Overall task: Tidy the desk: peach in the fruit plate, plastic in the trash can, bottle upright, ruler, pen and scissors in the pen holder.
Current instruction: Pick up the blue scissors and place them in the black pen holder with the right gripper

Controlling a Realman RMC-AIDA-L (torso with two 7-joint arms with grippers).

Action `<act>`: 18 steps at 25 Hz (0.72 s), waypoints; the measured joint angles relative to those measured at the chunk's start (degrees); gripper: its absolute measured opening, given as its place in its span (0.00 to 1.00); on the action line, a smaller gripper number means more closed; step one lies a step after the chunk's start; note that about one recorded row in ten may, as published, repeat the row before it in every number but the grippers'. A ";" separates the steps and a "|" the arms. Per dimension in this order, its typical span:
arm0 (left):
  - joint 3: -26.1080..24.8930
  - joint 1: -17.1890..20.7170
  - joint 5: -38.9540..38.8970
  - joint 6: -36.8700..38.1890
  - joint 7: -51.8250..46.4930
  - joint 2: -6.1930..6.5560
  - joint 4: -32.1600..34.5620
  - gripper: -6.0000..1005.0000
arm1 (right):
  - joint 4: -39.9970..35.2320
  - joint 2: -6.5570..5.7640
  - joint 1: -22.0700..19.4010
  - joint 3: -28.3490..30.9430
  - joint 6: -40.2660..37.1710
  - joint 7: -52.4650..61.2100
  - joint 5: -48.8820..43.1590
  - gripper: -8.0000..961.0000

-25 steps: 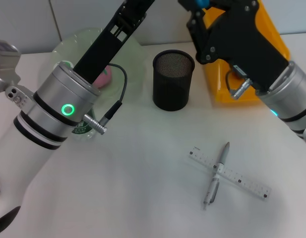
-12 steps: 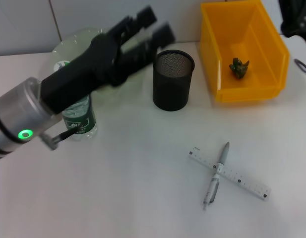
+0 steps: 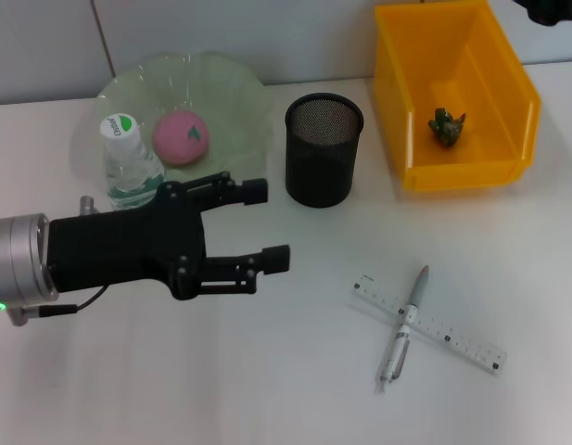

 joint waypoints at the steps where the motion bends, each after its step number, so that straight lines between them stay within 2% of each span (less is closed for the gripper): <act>1: -2.65 0.01 2.81 -0.01 0.00 -0.51 -0.25 0.86 | -1.86 -0.95 0.70 -0.82 0.02 4.59 -1.81 0.11; 2: -4.39 0.03 4.29 0.00 0.00 -0.88 -0.42 0.86 | -1.86 -0.95 0.70 -0.82 0.02 4.59 -1.81 0.11; 3: -5.88 0.10 5.58 0.04 0.00 -1.11 -0.54 0.86 | -6.73 -2.74 2.73 -1.67 -0.60 14.08 -6.22 0.11; 4: -5.88 0.10 5.58 0.04 0.00 -1.11 -0.54 0.86 | -6.73 -2.74 2.73 -1.67 -0.60 14.08 -6.22 0.11; 5: -5.88 0.10 5.58 0.04 0.00 -1.11 -0.54 0.86 | -11.25 -3.93 4.90 -1.90 -2.35 21.87 -11.46 0.11; 6: -8.95 0.66 7.54 0.47 0.14 -1.56 -0.60 0.86 | -13.10 -4.55 6.11 -2.05 -3.32 25.15 -13.94 0.11; 7: -8.95 0.66 7.54 0.47 0.14 -1.56 -0.60 0.86 | -13.10 -4.55 6.11 -2.05 -3.32 25.15 -13.94 0.11; 8: -9.22 0.79 7.68 0.72 0.29 -1.74 -0.54 0.86 | -15.69 -5.85 9.40 -2.29 -6.26 31.32 -19.59 0.12; 9: -9.22 0.79 7.68 0.72 0.29 -1.74 -0.54 0.86 | -15.69 -5.85 9.40 -2.29 -6.26 31.32 -19.59 0.12; 11: -9.22 0.83 8.42 0.81 0.26 -1.93 -0.41 0.86 | -16.34 -6.83 12.67 -2.43 -9.01 35.00 -23.88 0.12; 13: -9.18 0.84 9.60 0.98 0.05 -2.07 -0.32 0.86 | -16.20 -8.15 18.34 -2.83 -13.34 39.19 -31.60 0.12; 14: -9.08 0.85 10.14 1.10 -0.07 -2.12 -0.32 0.86 | -16.20 -8.15 18.34 -2.83 -13.34 39.19 -31.60 0.12; 15: -8.92 0.87 11.14 1.44 -0.25 -2.13 -0.29 0.86 | -15.55 -8.40 21.77 -4.40 -15.07 41.07 -37.44 0.12; 16: -8.92 0.87 11.14 1.44 -0.25 -2.13 -0.29 0.86 | -15.02 -8.45 23.51 -5.58 -15.63 41.86 -40.39 0.12; 17: -8.93 0.90 12.18 1.57 -0.39 -2.13 -0.25 0.86 | -15.02 -8.45 23.51 -5.58 -15.63 41.86 -40.39 0.12; 18: -9.01 0.90 13.42 1.59 -0.56 -2.16 -0.16 0.86 | -12.69 -8.50 27.04 -8.34 -16.03 43.00 -46.35 0.12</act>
